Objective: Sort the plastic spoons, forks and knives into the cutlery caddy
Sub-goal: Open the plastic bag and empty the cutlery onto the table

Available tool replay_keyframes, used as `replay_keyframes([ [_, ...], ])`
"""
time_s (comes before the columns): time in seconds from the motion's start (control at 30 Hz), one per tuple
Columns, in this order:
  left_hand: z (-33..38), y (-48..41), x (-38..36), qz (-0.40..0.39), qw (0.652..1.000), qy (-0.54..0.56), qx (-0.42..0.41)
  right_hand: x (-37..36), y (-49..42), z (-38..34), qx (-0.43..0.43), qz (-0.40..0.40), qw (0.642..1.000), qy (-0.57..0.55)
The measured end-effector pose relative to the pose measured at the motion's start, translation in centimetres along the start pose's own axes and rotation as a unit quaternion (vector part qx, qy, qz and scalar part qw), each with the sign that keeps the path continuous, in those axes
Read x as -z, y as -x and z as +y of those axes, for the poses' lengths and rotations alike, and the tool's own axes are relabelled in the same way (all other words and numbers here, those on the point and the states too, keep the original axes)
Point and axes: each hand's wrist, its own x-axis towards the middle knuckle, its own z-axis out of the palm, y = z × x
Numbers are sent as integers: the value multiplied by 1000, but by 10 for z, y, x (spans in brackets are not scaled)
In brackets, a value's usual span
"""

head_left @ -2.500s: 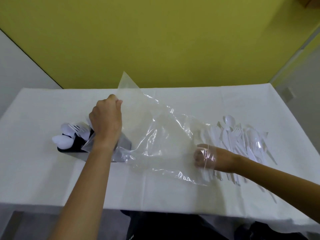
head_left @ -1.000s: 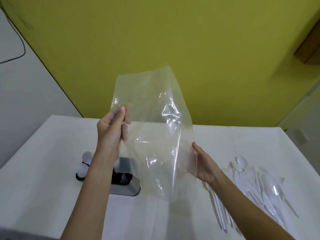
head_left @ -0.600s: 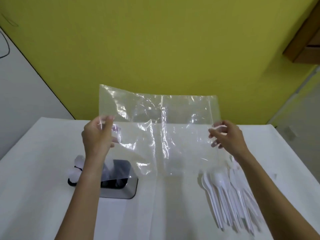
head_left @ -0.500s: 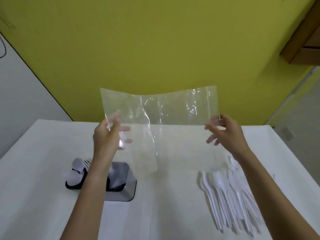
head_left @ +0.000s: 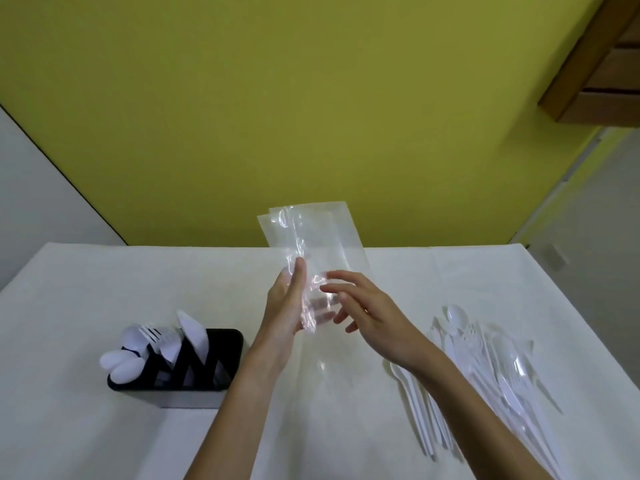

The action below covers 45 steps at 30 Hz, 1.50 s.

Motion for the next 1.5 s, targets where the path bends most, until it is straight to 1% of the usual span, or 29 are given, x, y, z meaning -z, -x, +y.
replay_keyframes([
  [0.07,-2,2,0,-4,999,-27,-30,3,0,4,34,14,999,26],
  [0.1,-2,2,1,-6,999,-29,-41,7,-1,6,45,41,998,28],
  [0.17,2,3,8,5,998,-40,-54,17,-5,13,46,127,990,37],
  [0.2,6,4,12,6,998,-41,-56,23,-6,18,29,166,985,44],
  [0.23,14,5,17,-1,997,-37,-62,27,-10,23,-2,188,981,45],
  [0.27,20,7,21,-14,997,-34,-69,31,-12,28,-46,191,980,32],
  [0.33,36,11,36,-23,995,-38,-86,27,-18,28,-126,137,982,-38],
  [0.37,44,12,43,-24,994,-41,-94,23,-20,24,-142,98,981,-92],
  [0.43,62,14,61,-22,992,-52,-110,9,-25,10,-145,24,967,-210],
  [0.47,72,15,70,-17,992,-56,-116,1,-27,1,-140,-3,960,-244],
  [0.5,82,17,83,-6,991,-59,-122,-9,-33,-11,-132,-18,958,-253],
  [0.53,91,17,94,7,990,-61,-124,-17,-37,-23,-125,-16,960,-252],
  [0.67,127,15,149,49,988,-81,-120,-60,-72,-65,-89,59,966,-237],
  [0.73,141,18,183,41,986,-111,-119,-90,-93,-89,-63,87,970,-219],
  [0.83,152,31,246,17,981,-165,-103,-148,-122,-127,-51,116,969,-212],
  [0.87,153,37,266,26,976,-187,-104,-166,-129,-138,-49,120,969,-212],
  [0.9,155,41,295,50,974,-192,-111,-193,-140,-151,-46,111,972,-202],
  [0.97,152,44,339,103,972,-167,-128,-233,-153,-167,-47,89,979,-177],
  [1.03,150,42,391,169,963,-154,-144,-282,-166,-178,-50,48,985,-159],
  [1.1,147,35,434,207,951,-177,-145,-321,-173,-188,-75,5,983,-165],
  [1.17,141,27,484,222,938,-234,-124,-366,-178,-195,-113,-26,976,-182],
  [1.27,123,13,546,251,915,-304,-82,-423,-182,-184,-160,-26,972,-171],
  [1.33,103,8,576,260,899,-348,-56,-459,-178,-159,-212,-15,966,-147],
  [1.4,78,4,592,236,893,-382,-29,-484,-166,-125,-263,-3,958,-118],
  [1.5,41,2,601,180,891,-416,12,-506,-144,-81,-311,11,950,-23],
])
